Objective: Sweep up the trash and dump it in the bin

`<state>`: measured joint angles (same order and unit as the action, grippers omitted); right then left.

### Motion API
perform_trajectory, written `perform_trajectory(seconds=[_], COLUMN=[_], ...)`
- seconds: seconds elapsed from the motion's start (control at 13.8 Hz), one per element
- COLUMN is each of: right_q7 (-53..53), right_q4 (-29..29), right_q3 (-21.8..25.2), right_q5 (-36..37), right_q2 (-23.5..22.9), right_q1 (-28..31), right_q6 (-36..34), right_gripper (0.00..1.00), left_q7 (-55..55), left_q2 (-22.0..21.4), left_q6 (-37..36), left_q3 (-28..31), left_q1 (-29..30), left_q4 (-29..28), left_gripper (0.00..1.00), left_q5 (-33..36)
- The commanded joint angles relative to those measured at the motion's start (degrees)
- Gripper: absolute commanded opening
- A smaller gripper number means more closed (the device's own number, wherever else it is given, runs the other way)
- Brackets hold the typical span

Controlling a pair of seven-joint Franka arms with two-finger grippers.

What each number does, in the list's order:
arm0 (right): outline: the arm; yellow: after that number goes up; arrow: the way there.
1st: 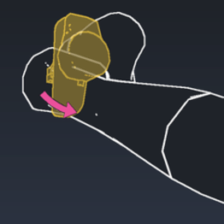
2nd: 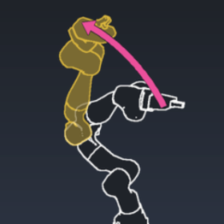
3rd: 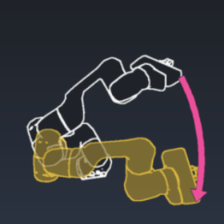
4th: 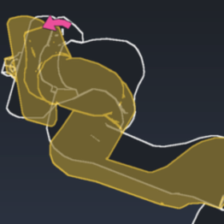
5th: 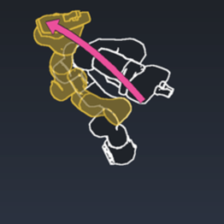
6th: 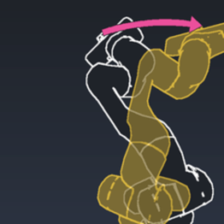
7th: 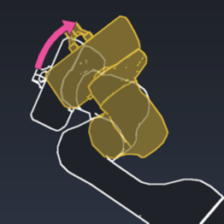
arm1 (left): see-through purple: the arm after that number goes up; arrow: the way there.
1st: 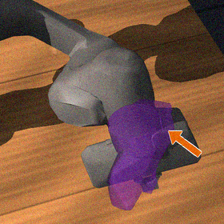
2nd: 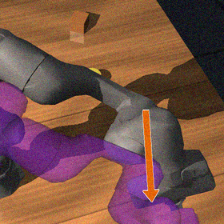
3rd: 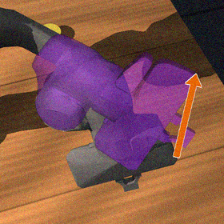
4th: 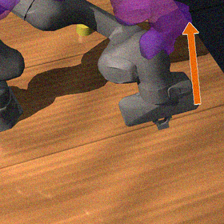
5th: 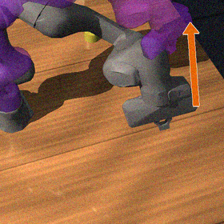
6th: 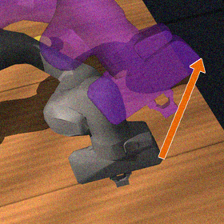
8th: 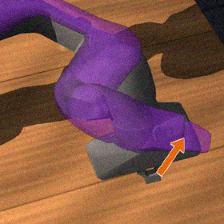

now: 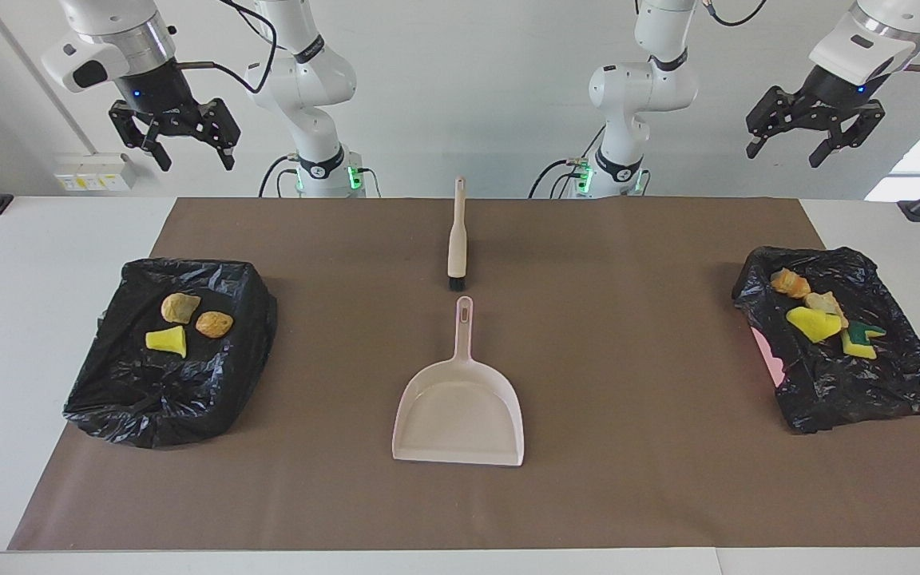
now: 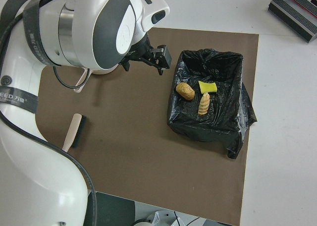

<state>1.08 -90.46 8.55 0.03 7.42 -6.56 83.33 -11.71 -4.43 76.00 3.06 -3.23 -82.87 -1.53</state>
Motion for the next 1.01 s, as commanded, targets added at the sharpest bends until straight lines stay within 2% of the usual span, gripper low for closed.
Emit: perform_trajectory(seconds=[0.0, 0.36, 0.94], right_q7=[-0.73, -0.73, -0.55], right_q4=[-0.68, -0.68, 1.51], right_q3=[-0.28, -0.28, -0.2], right_q5=[-0.03, -0.03, 0.06], right_q2=[0.85, 0.85, -0.74], right_q1=[0.14, 0.14, 0.32], right_q6=[-0.27, -0.27, -0.62], right_gripper=[1.0, 1.0, 1.0], left_q7=[0.9, 0.99, 1.16], left_q2=[-1.81, -1.72, -1.81], left_q6=[1.35, 4.68, 4.51], left_q3=[-0.6, -0.6, -0.51], left_q1=[0.06, 0.06, 0.5], left_q4=[-2.47, -2.56, -2.74], left_gripper=[1.0, 1.0, 1.0], left_q5=[1.61, 1.61, 1.61])
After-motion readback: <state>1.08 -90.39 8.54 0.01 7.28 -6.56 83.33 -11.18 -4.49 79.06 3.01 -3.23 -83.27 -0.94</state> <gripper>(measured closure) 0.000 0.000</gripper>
